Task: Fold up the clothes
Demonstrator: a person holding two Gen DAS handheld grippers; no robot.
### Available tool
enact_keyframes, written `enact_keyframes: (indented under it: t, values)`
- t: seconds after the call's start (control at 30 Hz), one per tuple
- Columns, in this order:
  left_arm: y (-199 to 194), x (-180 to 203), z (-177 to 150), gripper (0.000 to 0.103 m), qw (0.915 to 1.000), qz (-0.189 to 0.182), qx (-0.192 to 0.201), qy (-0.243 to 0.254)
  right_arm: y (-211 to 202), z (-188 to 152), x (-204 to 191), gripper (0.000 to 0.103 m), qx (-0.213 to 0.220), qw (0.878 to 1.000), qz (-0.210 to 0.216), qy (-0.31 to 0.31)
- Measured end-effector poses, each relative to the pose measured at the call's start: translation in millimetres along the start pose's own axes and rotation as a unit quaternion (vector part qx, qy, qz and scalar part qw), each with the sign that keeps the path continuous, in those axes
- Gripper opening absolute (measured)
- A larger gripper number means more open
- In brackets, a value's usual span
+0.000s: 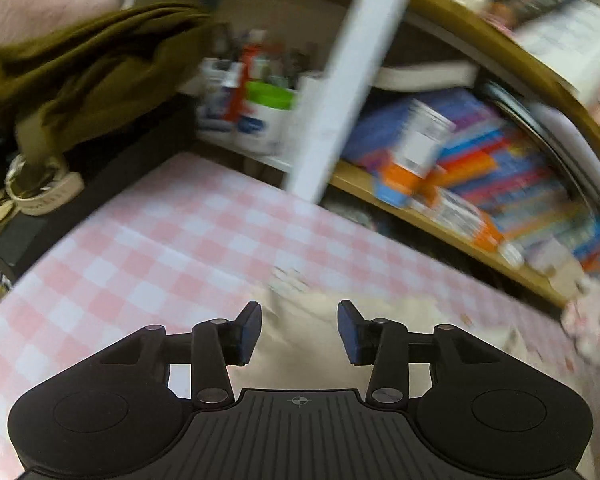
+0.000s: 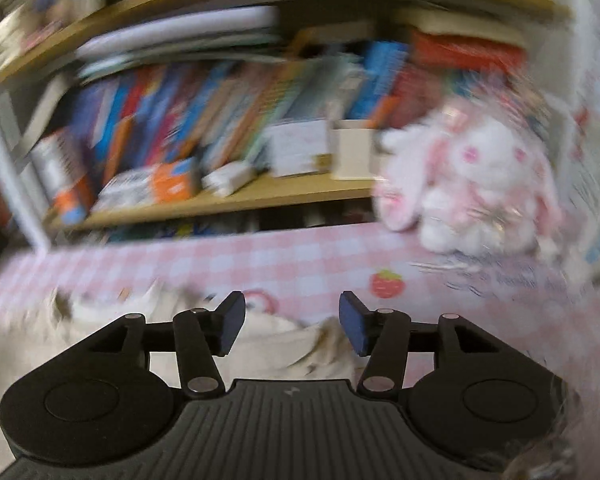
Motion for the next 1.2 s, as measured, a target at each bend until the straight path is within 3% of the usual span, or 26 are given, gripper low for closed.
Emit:
enact_keyframes:
  t: [0.13,0.3,0.53,0.87,1.2]
  values:
    - [9,54,-29,0.041,0.9942,-0.01,-0.03,0.103,-9,-10,-23,0.053,0.008,0.998,0.019,-0.066]
    - [28,99,-54,0.042,0.9817,-0.024,-0.053,0.181,-6,-25,-42,0.053,-0.004,0.994,0.035,-0.108]
    - [53,131,-70,0.042,0.9712,-0.044,-0.078,0.221,4,-32,-64,0.053,-0.008,0.989,0.051,-0.141]
    - [71,134,-70,0.041,0.9622,-0.052,-0.104,0.246,31,-42,-77,0.054,-0.041,0.986,0.053,-0.154]
    - [73,133,-68,0.042,0.9539,-0.07,-0.116,0.268,80,22,-77,0.053,0.033,0.992,0.0,-0.124]
Point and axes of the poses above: each gripper's, at about its wrist camera, not at the fingertips, and y roughly the way its jaws point, x to its right, z to its top, the point moved 1 cm from there along y, roughly the way its jaws point, and after that the axes turned 5 degrees about -z, right-handed, at the moved point
